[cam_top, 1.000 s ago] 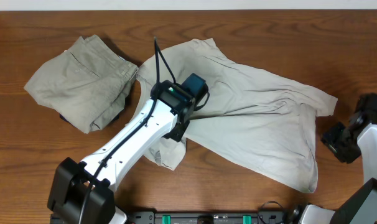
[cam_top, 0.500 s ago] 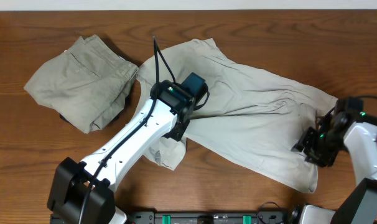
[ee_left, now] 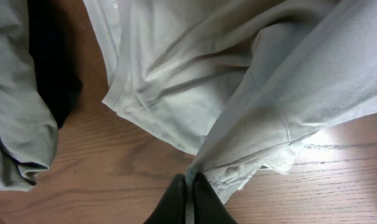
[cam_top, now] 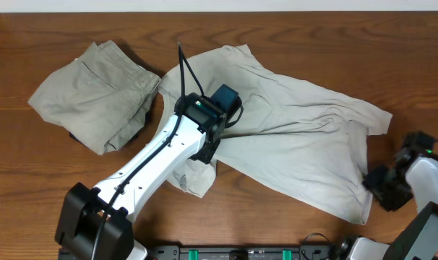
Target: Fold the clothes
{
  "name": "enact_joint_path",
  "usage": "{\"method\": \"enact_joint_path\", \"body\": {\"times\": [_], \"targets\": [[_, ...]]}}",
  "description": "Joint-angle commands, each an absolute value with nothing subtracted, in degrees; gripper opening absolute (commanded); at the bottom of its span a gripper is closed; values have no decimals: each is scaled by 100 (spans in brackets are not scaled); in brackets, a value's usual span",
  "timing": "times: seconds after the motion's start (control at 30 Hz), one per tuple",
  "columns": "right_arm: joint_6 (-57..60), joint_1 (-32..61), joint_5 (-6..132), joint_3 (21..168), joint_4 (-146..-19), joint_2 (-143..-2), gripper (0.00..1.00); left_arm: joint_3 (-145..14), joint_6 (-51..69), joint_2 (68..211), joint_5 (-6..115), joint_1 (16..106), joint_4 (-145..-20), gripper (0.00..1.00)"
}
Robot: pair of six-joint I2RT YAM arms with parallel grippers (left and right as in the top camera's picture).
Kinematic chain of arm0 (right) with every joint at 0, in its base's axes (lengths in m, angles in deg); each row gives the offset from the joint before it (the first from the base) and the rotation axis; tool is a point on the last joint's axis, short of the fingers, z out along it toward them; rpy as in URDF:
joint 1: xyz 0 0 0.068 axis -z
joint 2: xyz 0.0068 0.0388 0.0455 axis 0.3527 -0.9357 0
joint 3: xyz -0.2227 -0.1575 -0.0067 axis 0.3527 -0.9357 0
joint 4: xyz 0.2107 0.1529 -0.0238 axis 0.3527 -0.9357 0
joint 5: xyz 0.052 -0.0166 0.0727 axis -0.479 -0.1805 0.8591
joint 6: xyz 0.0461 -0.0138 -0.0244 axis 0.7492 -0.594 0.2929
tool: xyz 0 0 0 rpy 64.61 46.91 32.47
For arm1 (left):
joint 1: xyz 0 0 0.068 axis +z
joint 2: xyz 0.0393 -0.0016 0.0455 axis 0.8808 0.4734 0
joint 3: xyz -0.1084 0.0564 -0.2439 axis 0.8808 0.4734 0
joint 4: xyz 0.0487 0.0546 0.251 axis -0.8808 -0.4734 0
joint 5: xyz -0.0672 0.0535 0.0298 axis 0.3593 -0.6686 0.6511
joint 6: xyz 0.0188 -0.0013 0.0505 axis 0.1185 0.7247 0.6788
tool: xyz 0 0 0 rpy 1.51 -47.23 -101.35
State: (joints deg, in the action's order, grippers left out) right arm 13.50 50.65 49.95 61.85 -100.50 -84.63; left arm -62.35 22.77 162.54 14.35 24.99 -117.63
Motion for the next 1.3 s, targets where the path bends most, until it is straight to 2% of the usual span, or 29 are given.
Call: {"method": "enact_joint_path", "body": {"times": [0.0,0.27,0.47,0.6,0.8,1.07,1.27], "targets": [[1210,5177,5333,6596,-10076,-8417,47,-6285,2223,16223,1343,2536,-11781,6],[-263,5159,7545,7193,-11460,-8334,44,-6285,2223,16223,1341,2536,-11778,6],[-479,5052,7611,6955,-11980,-8190,47,-6285,2223,16223,1343,2536,-11759,6],[-27,5052,7523,6581,-11659,-8186,49,-6285,2223,16223,1343,2536,-11752,6],[955,5054,6455,5879,-10846,-8188,51,-6285,2223,16223,1343,2536,-11757,6],[1676,5146,5239,5405,-9825,-8188,55,-6285,2225,16223,1343,2536,-11737,6],[1892,5155,5091,5399,-8671,-8207,48,-6285,2223,16223,1343,2536,-11715,6]]}}
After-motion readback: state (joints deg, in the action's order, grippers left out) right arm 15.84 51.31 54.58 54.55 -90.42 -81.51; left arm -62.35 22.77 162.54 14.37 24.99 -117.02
